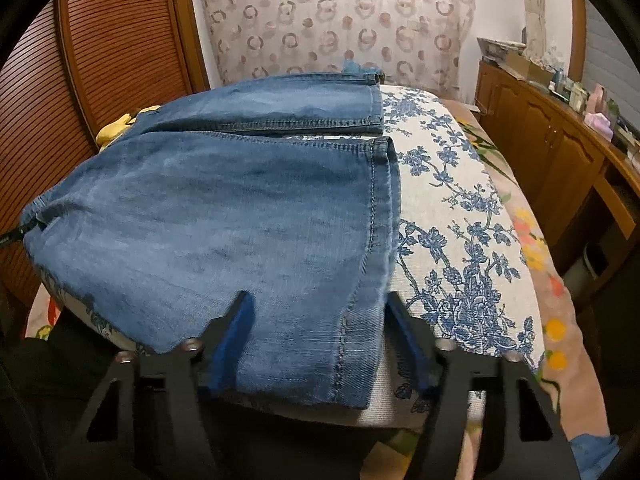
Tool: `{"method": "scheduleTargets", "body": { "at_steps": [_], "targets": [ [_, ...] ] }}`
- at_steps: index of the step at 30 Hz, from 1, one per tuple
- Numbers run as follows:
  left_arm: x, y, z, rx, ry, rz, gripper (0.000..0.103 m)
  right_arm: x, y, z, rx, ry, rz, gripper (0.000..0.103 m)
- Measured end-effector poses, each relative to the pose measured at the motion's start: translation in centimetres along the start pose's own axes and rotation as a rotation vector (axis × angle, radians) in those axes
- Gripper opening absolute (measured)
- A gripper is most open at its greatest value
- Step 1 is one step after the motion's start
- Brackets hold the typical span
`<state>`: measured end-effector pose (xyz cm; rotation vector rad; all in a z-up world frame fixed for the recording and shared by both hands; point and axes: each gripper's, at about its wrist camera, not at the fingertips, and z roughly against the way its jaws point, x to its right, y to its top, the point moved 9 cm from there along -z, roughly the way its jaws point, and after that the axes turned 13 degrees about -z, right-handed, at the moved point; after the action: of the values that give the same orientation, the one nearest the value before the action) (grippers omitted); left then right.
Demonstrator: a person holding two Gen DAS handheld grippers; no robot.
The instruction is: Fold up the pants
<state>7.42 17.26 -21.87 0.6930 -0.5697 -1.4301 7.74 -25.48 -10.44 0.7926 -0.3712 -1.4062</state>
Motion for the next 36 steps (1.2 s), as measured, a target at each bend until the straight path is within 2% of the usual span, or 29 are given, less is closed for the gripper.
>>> {"method": "scheduleTargets", "body": {
  "at_steps": [1,3,5,8,12,22,26,31,36],
  "targets": [
    [0.2,0.3,0.3,0.010,0.002,-0.009,0.015,-0.1,-0.1,0.1,-0.001,0.005,0.005,0.041],
    [0.2,0.7,0.7,0.027,0.009,-0.016,0.014,-0.4,0.2,-0.2,-0.011,0.015,0.016,0.018],
    [0.4,1.6,1.5,0.053,0.006,-0.021,0.014,-1.1,0.0,-0.2,-0.025,0.035,0.055,0.008],
    [0.7,3.0,2.6,0.092,0.000,-0.032,0.014,-1.3,0.9,0.1,-0.012,0.052,0.056,0.007],
    [1.4,5.5,3.9,0.147,-0.004,-0.062,0.013,-1.6,3.3,1.3,0.047,0.077,0.060,0.007],
    [2.4,11.5,4.3,0.250,-0.010,-0.085,0.011,-3.3,9.5,3.2,0.178,0.105,0.118,0.006],
    [2.4,13.2,3.3,0.253,0.002,-0.102,0.011,-2.9,10.6,1.7,0.191,0.118,0.102,0.006],
    [3.0,13.2,1.4,0.220,0.013,-0.125,0.011,-2.2,9.7,-2.1,0.143,0.109,0.107,0.006],
    [3.1,13.8,0.5,0.203,0.015,-0.112,0.011,-1.9,10.5,-3.0,0.132,0.125,0.083,0.006]
  ]
}}
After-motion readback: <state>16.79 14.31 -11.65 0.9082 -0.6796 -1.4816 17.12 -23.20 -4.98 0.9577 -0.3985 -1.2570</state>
